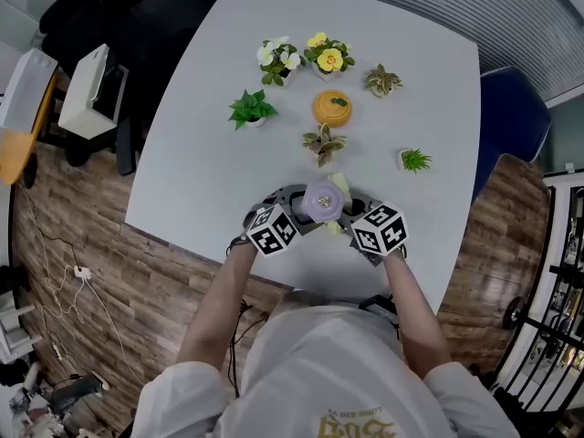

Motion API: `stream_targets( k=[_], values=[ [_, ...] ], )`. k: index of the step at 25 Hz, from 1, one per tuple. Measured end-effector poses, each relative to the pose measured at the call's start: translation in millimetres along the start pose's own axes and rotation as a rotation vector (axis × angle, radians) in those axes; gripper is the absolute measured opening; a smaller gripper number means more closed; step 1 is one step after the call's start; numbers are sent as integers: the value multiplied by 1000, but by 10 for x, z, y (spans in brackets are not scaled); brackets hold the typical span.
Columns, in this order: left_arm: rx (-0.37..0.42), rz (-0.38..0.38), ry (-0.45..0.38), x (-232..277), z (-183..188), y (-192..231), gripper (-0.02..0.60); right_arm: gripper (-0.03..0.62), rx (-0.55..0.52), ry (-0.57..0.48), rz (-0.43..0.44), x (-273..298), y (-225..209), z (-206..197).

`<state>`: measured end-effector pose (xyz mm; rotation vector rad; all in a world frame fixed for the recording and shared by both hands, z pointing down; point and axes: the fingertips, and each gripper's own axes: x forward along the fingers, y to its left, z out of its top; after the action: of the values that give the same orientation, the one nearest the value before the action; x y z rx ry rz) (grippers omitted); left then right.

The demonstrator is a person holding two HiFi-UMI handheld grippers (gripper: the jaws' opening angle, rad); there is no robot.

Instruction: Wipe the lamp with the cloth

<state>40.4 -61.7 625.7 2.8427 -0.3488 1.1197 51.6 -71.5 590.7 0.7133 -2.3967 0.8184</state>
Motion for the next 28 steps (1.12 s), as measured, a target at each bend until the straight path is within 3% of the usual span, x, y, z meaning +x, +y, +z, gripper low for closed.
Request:
stream_targets(
  k=[10,14,23,28],
  values=[
    [8,10,-1,-3,2,-4,307,46,54,-7,2,29,-40,-35],
    [9,11,0,8,-3,-2,307,46,26,-10,-12,4,-13,-3],
    [10,12,1,7,-4,2,307,46,79,-171,79,-198,156,262],
    [13,16,3,12,-5,-5,307,46,98,-189,95,-200,129,287]
  ],
)
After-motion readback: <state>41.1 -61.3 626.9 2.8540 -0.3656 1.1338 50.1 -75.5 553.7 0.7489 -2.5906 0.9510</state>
